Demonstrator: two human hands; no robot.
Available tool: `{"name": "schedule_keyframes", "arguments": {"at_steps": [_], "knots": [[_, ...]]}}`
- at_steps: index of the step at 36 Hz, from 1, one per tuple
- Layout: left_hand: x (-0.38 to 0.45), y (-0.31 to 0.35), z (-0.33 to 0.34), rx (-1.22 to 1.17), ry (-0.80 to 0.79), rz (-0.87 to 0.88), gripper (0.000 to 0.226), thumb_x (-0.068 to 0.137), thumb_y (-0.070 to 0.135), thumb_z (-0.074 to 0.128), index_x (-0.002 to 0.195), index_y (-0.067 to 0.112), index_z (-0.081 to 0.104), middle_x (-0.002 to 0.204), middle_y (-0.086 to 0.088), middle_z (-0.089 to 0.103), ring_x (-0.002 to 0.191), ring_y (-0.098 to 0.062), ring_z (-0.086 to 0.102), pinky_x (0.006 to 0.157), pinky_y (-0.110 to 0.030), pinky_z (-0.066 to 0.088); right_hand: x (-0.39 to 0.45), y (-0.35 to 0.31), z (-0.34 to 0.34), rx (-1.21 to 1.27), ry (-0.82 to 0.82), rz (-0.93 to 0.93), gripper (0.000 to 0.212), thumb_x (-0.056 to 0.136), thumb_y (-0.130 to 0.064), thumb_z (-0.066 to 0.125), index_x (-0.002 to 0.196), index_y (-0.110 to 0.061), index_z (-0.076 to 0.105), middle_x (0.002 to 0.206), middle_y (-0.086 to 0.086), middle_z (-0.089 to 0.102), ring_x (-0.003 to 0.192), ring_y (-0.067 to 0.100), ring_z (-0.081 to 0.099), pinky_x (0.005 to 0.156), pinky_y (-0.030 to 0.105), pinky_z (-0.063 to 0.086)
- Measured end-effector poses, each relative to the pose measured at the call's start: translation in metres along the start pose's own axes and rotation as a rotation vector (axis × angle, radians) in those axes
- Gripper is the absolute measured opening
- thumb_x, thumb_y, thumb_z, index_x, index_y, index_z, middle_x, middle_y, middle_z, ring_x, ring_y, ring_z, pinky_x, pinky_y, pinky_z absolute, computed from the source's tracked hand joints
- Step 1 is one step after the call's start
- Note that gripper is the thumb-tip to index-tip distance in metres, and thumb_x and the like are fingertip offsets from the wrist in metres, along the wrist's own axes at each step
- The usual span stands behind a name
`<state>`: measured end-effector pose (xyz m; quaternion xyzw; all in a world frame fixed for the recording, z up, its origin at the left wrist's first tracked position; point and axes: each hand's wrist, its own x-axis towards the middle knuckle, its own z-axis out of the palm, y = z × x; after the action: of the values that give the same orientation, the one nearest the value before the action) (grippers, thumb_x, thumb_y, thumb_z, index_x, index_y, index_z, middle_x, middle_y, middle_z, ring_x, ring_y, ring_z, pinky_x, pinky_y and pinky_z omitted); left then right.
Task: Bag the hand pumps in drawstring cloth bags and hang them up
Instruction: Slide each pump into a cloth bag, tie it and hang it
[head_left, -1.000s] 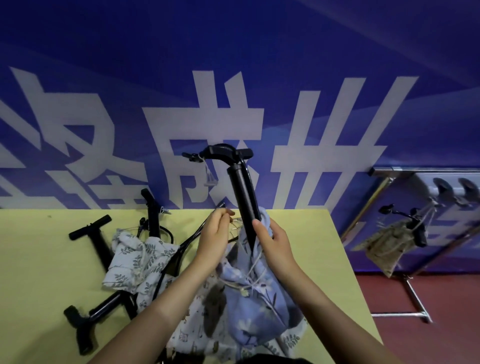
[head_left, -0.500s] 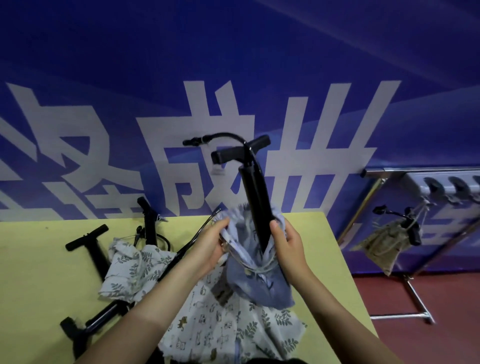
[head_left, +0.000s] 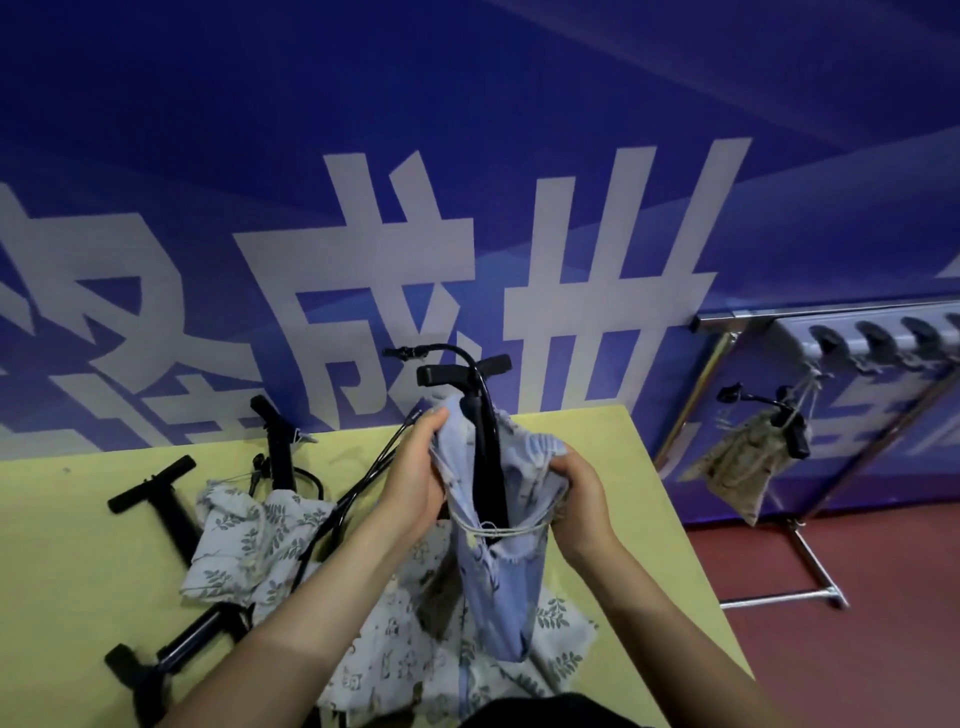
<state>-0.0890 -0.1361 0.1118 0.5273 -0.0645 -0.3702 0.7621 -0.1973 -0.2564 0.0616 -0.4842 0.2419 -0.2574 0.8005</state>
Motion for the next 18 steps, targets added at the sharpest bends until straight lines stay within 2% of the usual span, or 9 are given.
{"name": "schedule_keyframes", "arguments": {"at_steps": [2,3,5,7,9,12,15,18], "knots": [[-0.002,0.004,-0.002,-0.036,-0.032,-0.005,0.034,0.101,0.026,0.039,0.113,0.009,0.065,0.111,-0.011,0.072,0.106,-0.025,0.066,0.095,-0.039,0.048,0.005,-0.001,-0.004,0.105,-0.028,0.081,0.044,0.095,-0.008,0.041,0.062,-0.014,0.069,0.064,0.004,0.067,0.061,0.019,0.064,0.058,0.026,0.052],[-0.004,0.006,-0.002,-0.059,-0.041,-0.005,0.035,0.1,0.026,0.039,0.112,0.007,0.065,0.109,-0.011,0.072,0.103,-0.025,0.067,0.093,-0.039,0.049,0.006,-0.003,-0.004,0.108,-0.051,0.106,0.04,0.098,-0.012,0.041,0.073,-0.012,0.072,0.071,0.006,0.071,0.067,0.02,0.068,0.063,0.028,0.054],[-0.004,0.007,-0.002,-0.078,-0.05,-0.014,0.034,0.099,0.024,0.039,0.107,0.005,0.066,0.1,-0.011,0.074,0.091,-0.022,0.07,0.085,-0.037,0.05,0.008,-0.011,0.003,0.036,-0.079,0.098,0.03,0.098,-0.025,0.048,0.102,-0.006,0.071,0.096,0.013,0.074,0.091,0.025,0.07,0.081,0.034,0.055],[-0.006,0.008,0.0,-0.061,-0.07,-0.029,0.034,0.099,0.022,0.038,0.102,0.004,0.067,0.094,-0.012,0.075,0.085,-0.022,0.071,0.082,-0.037,0.05,0.013,-0.013,0.006,-0.049,-0.1,0.088,0.044,0.092,-0.035,0.058,0.118,0.0,0.064,0.114,0.021,0.068,0.107,0.033,0.065,0.094,0.042,0.05],[-0.008,0.009,0.0,-0.059,-0.067,-0.042,0.034,0.098,0.021,0.039,0.098,0.003,0.068,0.091,-0.013,0.074,0.085,-0.025,0.069,0.084,-0.037,0.049,0.016,-0.016,0.008,-0.074,-0.081,0.122,0.055,0.084,-0.037,0.066,0.119,0.005,0.061,0.115,0.025,0.066,0.106,0.038,0.063,0.093,0.044,0.049],[-0.007,0.012,-0.006,-0.118,-0.032,-0.027,0.032,0.097,0.02,0.043,0.098,0.003,0.069,0.093,-0.014,0.073,0.091,-0.026,0.067,0.091,-0.039,0.047,0.022,-0.016,0.004,-0.039,-0.032,0.204,0.061,0.079,-0.035,0.067,0.12,0.009,0.06,0.116,0.031,0.062,0.105,0.041,0.061,0.092,0.046,0.049],[-0.004,0.012,-0.012,-0.147,0.005,-0.006,0.033,0.1,0.023,0.044,0.118,0.004,0.064,0.114,-0.014,0.07,0.11,-0.028,0.062,0.103,-0.041,0.043,0.022,-0.015,0.0,0.018,-0.088,0.284,0.041,0.094,-0.03,0.055,0.123,-0.002,0.063,0.127,0.024,0.06,0.119,0.038,0.057,0.107,0.047,0.042],[-0.001,0.008,-0.018,-0.127,-0.009,-0.012,0.038,0.097,0.029,0.049,0.124,0.006,0.061,0.121,-0.015,0.066,0.118,-0.029,0.06,0.107,-0.044,0.04,0.021,-0.011,0.003,0.083,-0.234,0.343,0.044,0.099,-0.037,0.044,0.131,-0.011,0.059,0.133,0.016,0.059,0.125,0.033,0.054,0.112,0.047,0.035]]}}
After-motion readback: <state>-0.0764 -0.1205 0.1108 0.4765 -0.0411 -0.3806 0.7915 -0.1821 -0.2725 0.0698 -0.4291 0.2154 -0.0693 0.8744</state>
